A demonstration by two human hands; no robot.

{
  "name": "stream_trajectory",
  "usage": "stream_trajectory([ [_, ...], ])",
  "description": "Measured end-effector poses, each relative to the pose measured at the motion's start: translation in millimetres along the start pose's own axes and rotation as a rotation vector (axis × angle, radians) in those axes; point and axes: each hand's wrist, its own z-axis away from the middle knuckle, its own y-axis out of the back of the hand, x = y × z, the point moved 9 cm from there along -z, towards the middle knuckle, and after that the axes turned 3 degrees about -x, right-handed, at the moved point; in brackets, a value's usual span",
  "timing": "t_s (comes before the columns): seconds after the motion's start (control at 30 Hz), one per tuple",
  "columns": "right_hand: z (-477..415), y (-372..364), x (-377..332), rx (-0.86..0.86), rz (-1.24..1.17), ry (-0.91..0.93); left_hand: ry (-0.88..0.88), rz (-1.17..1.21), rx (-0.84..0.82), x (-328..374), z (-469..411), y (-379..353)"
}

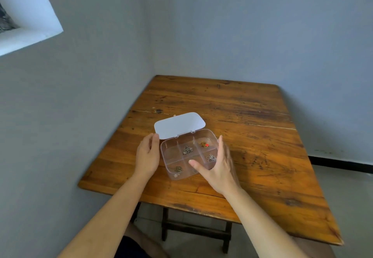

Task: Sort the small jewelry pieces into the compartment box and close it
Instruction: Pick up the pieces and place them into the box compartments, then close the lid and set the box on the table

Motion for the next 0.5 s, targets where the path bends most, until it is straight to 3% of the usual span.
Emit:
stream_trajectory([
  [0.1, -2, -1, 0, -0.012, 0.012, -0.018, 0.275, 0.173, 0.001, -7, -23, -8],
  [0.2, 0, 1, 0, -0.019, 0.012, -0.022, 0.353, 0.170, -0.035, -2, -45, -16],
  [0.4, -2, 2, -1, -0.034, 0.040, -0.047, 0.268, 0.155, -0.062, 34, -63, -30],
  [0.5, -2, 3, 0, -0.035, 0.058, -0.054, 0.136, 0.077, -0.028, 55, -57, -25],
])
